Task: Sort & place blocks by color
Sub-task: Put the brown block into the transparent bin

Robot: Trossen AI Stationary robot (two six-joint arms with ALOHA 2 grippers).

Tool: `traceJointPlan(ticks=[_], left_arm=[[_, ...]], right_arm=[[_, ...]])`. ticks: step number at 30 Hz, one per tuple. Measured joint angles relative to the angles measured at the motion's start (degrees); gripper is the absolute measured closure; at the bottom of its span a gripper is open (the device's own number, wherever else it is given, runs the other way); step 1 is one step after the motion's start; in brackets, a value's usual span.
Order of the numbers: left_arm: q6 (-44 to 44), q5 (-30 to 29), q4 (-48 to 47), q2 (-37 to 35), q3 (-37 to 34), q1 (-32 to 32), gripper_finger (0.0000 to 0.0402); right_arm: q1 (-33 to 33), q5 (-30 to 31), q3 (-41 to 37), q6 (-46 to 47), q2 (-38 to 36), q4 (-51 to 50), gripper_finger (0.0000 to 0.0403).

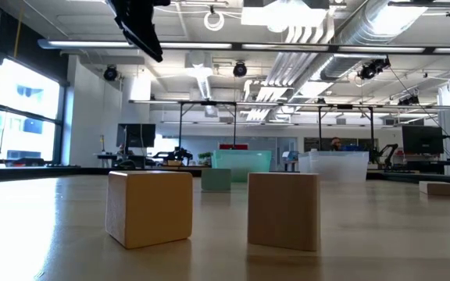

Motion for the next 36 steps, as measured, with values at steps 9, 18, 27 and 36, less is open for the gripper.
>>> traceJointPlan(ticks=[9, 18, 27, 36], left_arm=[[-1.38, -0.05, 0.03, 0.0, 0.0, 0.0, 0.0198], [-2.14, -0.05, 0.04, 0.0, 0.0, 0.0, 0.0199], [-3.38, -0.04, 0.08, 0.02, 0.0, 0.0, 0.0198], [-4.39, -0.04, 0.24, 0.02, -0.02, 0.0, 0.0197]], right_arm=[[0.07, -8.72, -0.02, 0.64, 6.91, -0.85, 0.0171], [0.51, -14.61, -0.02, -16.49, 11.53, -1.34, 0.0171], [0.5, -15.46, -0.02, -30.95, 13.98, -1.88, 0.0171], [0.26, -18.18, -0.02, -39.69, 15.88, -2.24, 0.0171]])
